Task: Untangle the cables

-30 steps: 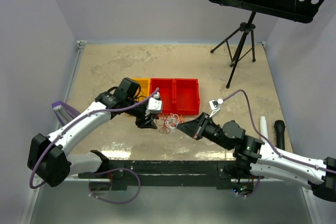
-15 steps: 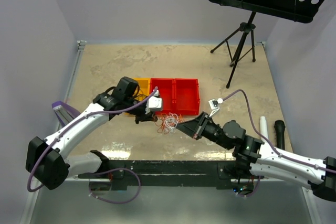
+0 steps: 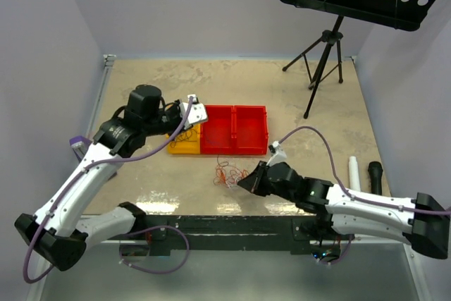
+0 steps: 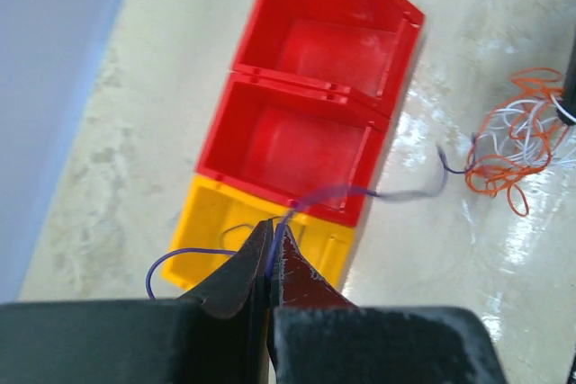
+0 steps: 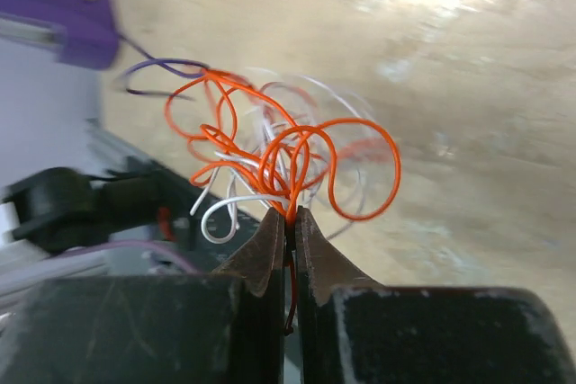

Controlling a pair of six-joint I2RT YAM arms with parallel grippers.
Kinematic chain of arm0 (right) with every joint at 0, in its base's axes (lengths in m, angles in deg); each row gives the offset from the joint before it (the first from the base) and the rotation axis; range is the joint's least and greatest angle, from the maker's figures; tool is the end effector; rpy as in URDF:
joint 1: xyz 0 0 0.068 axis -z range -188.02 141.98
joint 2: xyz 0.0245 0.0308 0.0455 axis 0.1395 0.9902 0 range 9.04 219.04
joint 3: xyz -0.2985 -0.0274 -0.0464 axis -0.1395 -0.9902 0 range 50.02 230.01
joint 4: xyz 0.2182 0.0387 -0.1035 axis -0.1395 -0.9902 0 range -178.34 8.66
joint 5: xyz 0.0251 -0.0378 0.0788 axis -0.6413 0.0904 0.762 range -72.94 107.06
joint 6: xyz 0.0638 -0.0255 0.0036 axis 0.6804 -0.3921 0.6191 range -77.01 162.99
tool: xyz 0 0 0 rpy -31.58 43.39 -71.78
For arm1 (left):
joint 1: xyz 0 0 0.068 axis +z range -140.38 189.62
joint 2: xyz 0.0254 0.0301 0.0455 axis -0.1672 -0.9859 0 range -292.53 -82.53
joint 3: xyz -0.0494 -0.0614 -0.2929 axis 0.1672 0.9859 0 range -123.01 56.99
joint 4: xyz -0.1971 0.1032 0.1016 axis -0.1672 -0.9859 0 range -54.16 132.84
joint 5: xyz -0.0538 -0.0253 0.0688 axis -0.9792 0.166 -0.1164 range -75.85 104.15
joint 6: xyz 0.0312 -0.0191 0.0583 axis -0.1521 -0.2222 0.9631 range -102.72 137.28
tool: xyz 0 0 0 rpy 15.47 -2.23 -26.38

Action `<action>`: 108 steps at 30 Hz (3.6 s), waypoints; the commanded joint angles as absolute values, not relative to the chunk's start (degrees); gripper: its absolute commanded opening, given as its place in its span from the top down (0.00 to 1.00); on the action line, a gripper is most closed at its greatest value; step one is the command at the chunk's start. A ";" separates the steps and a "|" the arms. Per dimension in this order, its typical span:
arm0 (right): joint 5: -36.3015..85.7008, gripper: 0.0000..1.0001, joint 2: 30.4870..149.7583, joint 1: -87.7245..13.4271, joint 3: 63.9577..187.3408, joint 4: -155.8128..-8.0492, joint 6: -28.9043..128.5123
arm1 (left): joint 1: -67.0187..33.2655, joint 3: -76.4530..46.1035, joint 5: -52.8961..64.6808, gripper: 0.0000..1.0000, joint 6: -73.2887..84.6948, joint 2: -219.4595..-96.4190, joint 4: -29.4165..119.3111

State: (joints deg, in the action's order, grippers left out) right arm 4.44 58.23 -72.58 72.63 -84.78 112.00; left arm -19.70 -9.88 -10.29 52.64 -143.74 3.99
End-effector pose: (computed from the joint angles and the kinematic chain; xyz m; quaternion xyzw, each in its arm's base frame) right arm 0.0831 0.1463 0.2251 0.0883 0.8581 0.4191 0.2833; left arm 0.1648 -0.1190 0.3863 0.5450 0.6724 -0.1615 0.4740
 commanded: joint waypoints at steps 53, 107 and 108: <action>2.03 1.00 54.92 -72.89 72.34 -87.49 110.84 | -17.36 5.93 27.77 1.00 37.33 -159.25 39.24; 2.56 1.00 56.06 -72.89 78.05 -82.74 108.12 | -26.15 1.97 -35.15 0.27 43.39 -162.78 8.74; 2.47 1.00 56.06 -72.89 78.05 -82.74 108.12 | -26.15 1.97 -34.98 0.30 43.30 -162.69 9.26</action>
